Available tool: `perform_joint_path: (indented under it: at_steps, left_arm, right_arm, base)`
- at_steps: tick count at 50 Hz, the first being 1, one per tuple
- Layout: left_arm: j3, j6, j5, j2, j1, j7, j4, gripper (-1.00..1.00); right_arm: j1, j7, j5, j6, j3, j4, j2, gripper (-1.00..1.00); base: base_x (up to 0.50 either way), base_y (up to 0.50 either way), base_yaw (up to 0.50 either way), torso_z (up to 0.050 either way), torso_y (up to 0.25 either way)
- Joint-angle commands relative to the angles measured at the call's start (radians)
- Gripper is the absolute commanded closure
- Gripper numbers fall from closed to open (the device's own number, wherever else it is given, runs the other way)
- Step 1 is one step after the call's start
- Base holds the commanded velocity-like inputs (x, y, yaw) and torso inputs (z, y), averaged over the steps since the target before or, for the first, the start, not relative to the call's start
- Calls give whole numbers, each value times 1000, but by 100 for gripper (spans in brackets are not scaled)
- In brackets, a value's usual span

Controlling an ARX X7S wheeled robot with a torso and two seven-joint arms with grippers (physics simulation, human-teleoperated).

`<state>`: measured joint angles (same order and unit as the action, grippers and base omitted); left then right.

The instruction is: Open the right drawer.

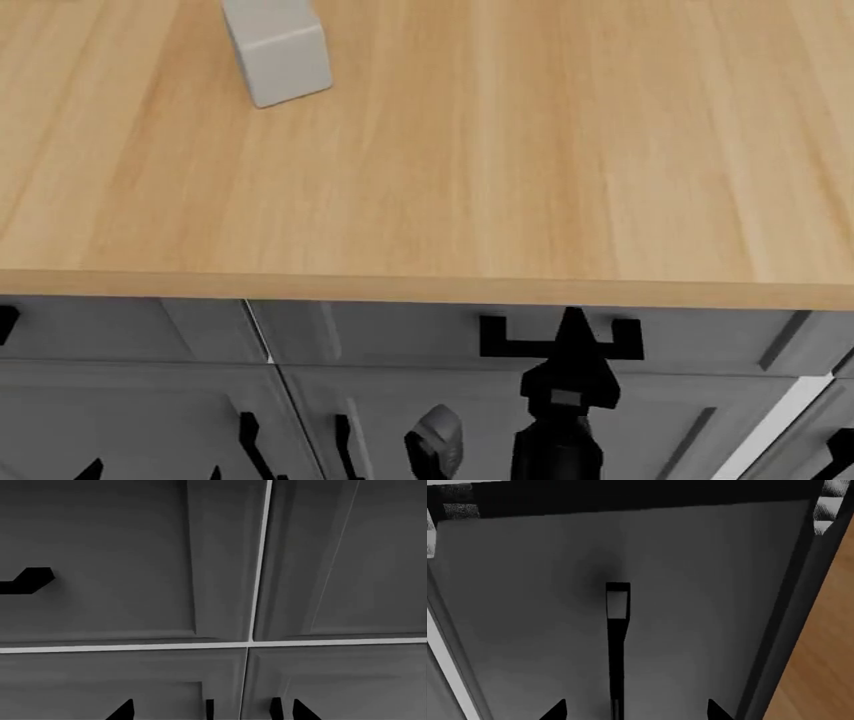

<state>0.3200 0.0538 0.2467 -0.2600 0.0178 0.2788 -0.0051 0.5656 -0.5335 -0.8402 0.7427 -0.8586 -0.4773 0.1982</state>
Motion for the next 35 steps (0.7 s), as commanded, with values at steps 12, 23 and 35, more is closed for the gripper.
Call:
perform_joint_path:
  at_steps: [12, 23, 35]
  left_arm:
    - [8, 4, 5, -5, 3, 6, -4, -100]
    - [13, 3, 5, -9, 3, 10, 1, -100]
    - [20, 13, 0, -12, 2, 13, 0, -100]
  right_arm:
    - [48, -58, 42, -73, -11, -199, -59, -100]
    - [78, -82, 66, -91, 3, -280, -72, -100]
    - [121, -108, 86, -116, 8, -386, -93, -100]
  base:
    - [0, 0, 0, 0, 0]
    - [0, 0, 0, 0, 0]
    - [0, 0, 0, 0, 0]
